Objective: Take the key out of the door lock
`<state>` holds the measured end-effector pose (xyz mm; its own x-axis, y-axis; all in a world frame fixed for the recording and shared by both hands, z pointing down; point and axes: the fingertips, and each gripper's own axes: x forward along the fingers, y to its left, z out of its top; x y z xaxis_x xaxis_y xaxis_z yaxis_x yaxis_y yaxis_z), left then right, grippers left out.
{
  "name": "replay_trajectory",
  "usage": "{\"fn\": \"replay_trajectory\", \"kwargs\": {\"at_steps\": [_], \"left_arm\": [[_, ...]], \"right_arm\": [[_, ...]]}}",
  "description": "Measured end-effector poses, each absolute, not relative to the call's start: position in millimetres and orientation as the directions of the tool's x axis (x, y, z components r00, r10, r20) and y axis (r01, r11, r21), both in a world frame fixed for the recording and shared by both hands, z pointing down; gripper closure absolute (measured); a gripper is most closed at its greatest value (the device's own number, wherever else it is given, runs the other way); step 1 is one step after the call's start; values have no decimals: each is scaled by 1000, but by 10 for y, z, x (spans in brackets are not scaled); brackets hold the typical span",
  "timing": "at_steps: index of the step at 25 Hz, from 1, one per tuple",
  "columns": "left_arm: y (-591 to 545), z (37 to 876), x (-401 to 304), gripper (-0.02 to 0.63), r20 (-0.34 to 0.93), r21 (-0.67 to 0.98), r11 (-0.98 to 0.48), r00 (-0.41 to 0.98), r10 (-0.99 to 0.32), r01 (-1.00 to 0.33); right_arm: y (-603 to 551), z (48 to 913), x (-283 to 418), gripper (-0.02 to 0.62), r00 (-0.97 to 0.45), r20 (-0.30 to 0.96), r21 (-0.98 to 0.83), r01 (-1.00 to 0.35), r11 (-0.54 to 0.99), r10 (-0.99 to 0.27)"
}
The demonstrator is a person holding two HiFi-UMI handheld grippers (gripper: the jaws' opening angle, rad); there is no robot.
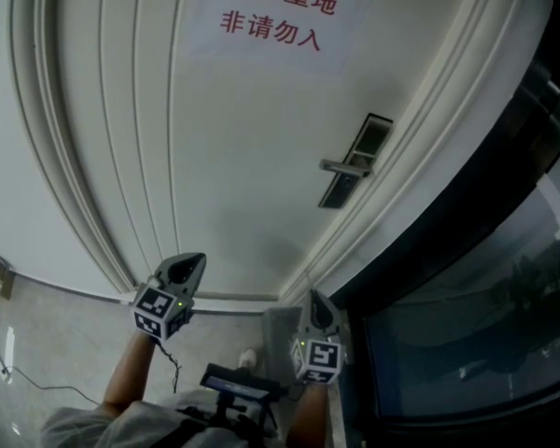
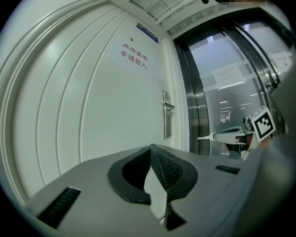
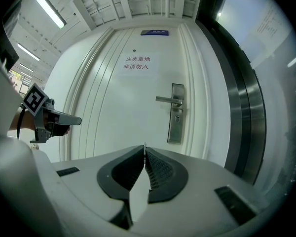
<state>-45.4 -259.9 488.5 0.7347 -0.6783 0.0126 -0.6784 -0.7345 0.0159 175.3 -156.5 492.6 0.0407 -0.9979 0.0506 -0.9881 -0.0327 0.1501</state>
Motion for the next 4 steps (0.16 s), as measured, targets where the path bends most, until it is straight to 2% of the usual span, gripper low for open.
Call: {"fn": "replay_trajectory", "kwargs": {"at_steps": [4], "left_arm": [[-2573,4893,-453,598,14,13,-734,734,-679,-679]], "right_arm": [[-1541,4912,1737,575,41,47,141,-989,-34,-998]]}}
